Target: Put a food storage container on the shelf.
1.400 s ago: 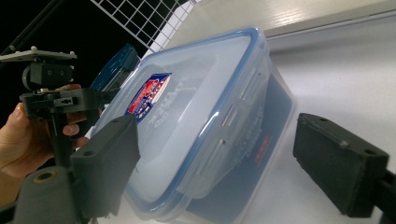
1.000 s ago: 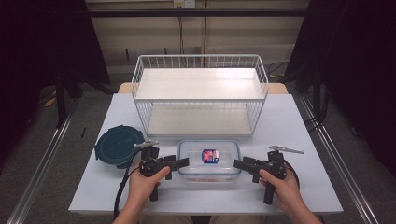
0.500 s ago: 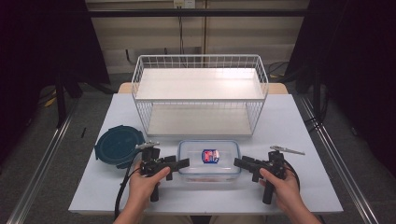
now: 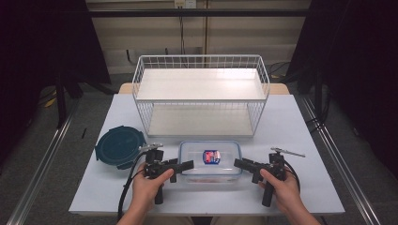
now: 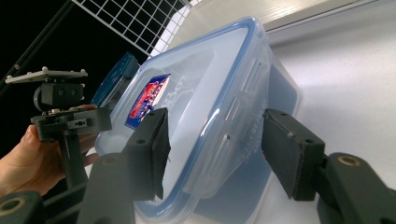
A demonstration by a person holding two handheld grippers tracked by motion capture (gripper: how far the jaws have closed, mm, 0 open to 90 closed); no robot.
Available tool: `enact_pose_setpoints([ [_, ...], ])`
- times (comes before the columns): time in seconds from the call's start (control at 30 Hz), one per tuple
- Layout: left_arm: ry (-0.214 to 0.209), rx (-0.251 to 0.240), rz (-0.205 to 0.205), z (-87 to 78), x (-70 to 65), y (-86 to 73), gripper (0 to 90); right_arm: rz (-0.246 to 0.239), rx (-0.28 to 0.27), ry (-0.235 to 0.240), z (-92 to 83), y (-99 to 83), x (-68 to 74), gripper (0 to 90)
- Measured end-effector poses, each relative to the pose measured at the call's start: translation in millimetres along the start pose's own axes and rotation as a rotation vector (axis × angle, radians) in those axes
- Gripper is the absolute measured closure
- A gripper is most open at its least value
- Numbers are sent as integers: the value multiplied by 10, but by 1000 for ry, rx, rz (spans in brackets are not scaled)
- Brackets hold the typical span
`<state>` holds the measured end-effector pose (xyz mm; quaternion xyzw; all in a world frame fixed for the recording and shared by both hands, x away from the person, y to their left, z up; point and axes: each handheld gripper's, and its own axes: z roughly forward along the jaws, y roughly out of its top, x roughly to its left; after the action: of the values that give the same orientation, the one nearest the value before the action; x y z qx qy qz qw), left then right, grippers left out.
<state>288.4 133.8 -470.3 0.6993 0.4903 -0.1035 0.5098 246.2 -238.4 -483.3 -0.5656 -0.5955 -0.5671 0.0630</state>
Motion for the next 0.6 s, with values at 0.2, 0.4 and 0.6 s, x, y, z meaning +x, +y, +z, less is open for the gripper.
enact_pose_setpoints([
  [0.2, -4, -17, -42, -19, 20, -7, 269, 32, -3, 1, 1, -11, -3, 427],
  [0.4, 0, -56, -106, -29, 35, -31, 306, 62, -21, -10, 3, -30, 2, 439],
  [0.6, 1, -87, -148, -40, 36, -44, 353, 110, -34, -22, 1, -42, 2, 462],
])
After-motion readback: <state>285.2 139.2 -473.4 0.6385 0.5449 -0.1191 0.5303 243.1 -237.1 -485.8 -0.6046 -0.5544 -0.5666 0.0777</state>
